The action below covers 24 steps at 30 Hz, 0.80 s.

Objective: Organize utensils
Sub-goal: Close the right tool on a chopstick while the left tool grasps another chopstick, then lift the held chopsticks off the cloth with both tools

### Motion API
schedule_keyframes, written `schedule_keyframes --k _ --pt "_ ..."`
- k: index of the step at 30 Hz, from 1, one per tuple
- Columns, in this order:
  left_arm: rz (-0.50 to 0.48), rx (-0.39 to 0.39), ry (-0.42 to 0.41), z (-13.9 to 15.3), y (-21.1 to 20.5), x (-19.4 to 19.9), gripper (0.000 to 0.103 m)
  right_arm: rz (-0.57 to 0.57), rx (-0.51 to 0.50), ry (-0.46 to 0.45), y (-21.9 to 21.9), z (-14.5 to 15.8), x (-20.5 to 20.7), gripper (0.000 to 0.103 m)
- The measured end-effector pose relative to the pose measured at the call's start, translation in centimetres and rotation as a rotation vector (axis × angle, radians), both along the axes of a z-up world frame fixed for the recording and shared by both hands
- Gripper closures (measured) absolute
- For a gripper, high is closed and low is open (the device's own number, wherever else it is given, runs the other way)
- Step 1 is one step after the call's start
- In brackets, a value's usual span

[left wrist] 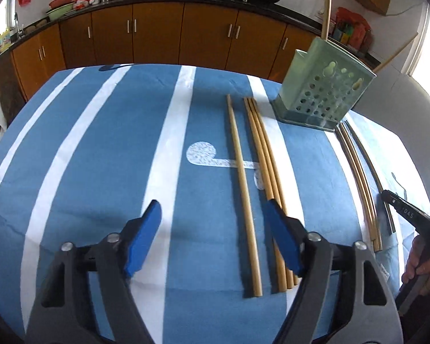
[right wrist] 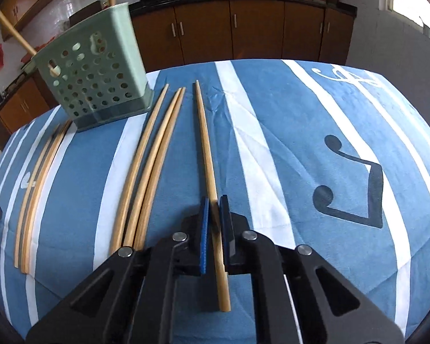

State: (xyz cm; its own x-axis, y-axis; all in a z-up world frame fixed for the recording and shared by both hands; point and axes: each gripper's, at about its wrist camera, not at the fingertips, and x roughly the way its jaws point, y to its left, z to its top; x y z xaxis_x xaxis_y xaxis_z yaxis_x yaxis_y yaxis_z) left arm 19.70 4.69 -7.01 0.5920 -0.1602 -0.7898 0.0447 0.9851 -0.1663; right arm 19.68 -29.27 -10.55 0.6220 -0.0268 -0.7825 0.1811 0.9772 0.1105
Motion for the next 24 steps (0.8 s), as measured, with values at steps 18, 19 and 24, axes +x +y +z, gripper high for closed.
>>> schedule_keyframes --k 18,19,24 --pt "0.027 0.084 0.058 -2.1 -1.2 2.8 0.095 0.020 -0.011 -0.024 -0.5 -0.1 -0.6 0.095" --pt "0.042 0.086 0.056 -2.1 -0.6 3.1 0.095 0.024 -0.011 -0.026 -0.5 0.0 -0.5 0.095" --pt "0.040 0.071 0.039 -2.2 1.4 3.8 0.094 0.028 -0.021 -0.034 -0.3 -0.1 -0.6 0.095"
